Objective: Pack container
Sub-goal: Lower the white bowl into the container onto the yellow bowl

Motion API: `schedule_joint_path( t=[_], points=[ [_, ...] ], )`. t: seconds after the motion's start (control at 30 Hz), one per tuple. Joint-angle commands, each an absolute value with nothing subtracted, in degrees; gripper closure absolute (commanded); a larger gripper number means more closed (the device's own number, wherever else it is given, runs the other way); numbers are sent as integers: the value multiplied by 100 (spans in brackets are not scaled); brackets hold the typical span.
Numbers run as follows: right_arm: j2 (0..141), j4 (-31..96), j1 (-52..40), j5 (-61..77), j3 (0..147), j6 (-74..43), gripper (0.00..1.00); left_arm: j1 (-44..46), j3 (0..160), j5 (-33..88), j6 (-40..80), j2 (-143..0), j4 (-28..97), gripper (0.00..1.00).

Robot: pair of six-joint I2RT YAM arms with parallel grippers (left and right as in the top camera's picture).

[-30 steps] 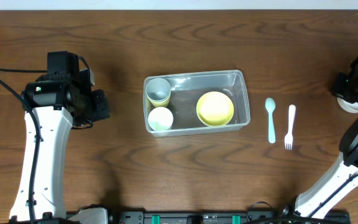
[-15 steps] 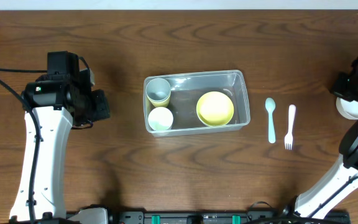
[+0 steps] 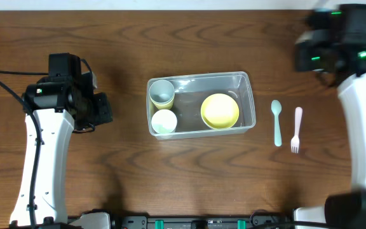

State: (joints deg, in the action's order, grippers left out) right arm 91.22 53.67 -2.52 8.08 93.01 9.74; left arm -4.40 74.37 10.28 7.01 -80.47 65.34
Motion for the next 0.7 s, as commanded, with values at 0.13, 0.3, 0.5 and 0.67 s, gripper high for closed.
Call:
schedule_joint_path(
  t=[0.13, 0.3, 0.5, 0.67],
  points=[
    [9164, 5961, -2038, 902, 9306, 1483, 99, -471, 7448, 982, 602, -8049, 6547, 55],
    [9371, 6311, -2624, 908, 9299, 1417, 99, -471, 7448, 982, 602, -8049, 6547, 55],
    [9784, 6667, -2893, 974, 9299, 1420, 99, -471, 7446, 985, 602, -8049, 6547, 55],
    [10337, 6796, -3037, 1125, 9299, 1417, 99, -471, 7448, 982, 602, -8049, 6552, 55]
  ],
)
